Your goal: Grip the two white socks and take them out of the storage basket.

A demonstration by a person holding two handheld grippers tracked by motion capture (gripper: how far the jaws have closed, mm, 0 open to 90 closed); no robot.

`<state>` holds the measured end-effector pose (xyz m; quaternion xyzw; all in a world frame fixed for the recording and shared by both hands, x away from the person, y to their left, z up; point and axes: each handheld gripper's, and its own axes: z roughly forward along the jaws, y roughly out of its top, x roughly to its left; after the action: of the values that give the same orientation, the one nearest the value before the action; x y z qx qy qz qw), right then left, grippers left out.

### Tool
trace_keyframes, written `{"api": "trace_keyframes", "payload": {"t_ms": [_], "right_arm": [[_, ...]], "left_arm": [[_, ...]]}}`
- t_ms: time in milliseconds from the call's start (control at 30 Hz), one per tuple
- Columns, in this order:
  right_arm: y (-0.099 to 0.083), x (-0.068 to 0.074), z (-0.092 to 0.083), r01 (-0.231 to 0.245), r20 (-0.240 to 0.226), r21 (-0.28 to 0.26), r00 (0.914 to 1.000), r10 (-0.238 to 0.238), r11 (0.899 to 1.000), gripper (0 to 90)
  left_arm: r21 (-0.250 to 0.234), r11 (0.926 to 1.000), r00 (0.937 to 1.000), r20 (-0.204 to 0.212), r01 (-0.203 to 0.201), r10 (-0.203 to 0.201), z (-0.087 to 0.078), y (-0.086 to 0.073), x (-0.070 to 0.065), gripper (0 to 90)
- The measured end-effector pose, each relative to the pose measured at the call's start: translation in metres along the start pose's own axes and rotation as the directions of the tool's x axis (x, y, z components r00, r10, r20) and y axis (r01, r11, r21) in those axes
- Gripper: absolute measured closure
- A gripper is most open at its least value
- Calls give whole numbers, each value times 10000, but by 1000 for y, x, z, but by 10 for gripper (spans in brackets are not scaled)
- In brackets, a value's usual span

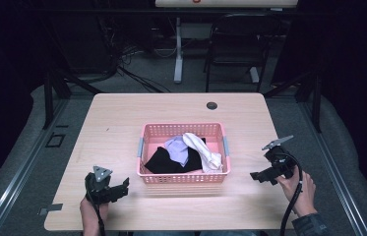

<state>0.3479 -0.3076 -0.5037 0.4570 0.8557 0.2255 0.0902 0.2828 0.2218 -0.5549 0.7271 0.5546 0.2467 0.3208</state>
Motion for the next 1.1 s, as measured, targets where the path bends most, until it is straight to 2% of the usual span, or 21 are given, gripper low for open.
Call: {"api": "trace_keyframes", "payload": {"t_ms": [133, 167, 200, 333, 433, 567, 667, 733, 767, 933, 1100], "right_arm": [[7, 1, -1, 35, -24, 26, 10000, -35, 10000, 0], [10, 1, -2, 185, -15, 170, 9998, -185, 9997, 0], [16, 3, -4, -40, -331, 120, 9994, 44, 9999, 0], [27, 5, -8, 124, -426, 312, 9990, -111, 9994, 0], [39, 7, -15, 100, -705, 404, 9975, -72, 9991, 0], [48, 9, -19, 212, -651, 441, 9977, -183, 9988, 0], [61, 12, -24, 432, -659, 428, 9970, -403, 9982, 0], [64, 13, -25, 340, -720, 309, 9969, -317, 9989, 0], [68, 13, -26, 508, -725, 371, 9962, -480, 9980, 0], [84, 17, -27, 548, -949, 550, 9943, -494, 9970, 0], [103, 20, -26, 841, -1024, 746, 9918, -762, 9937, 0]], "left_arm": [[-15, 10000, 10000, 5, 41, -41, 0, 0, 0, 156], [-16, 10000, 10000, 7, 21, -21, 0, 0, -1, 156], [0, 10000, 10000, 43, -38, 38, 0, 1, -2, 155], [16, 10000, 10000, 64, -53, 53, 1, 1, -3, 155], [-14, 10000, 10000, 53, -18, 18, 1, 0, -2, 155], [25, 10000, 10000, 89, -25, 24, 2, 1, -2, 155], [39, 10000, 9999, 100, -34, 33, 2, 1, -2, 155], [22, 10000, 10000, 77, -30, 30, 2, 0, -1, 155], [36, 10000, 10000, 59, -46, 46, 2, 0, -1, 155], [24, 10000, 10000, 77, -19, 19, 2, 0, -2, 155], [41, 10000, 10000, 74, -48, 48, 2, 0, -1, 156]]}}
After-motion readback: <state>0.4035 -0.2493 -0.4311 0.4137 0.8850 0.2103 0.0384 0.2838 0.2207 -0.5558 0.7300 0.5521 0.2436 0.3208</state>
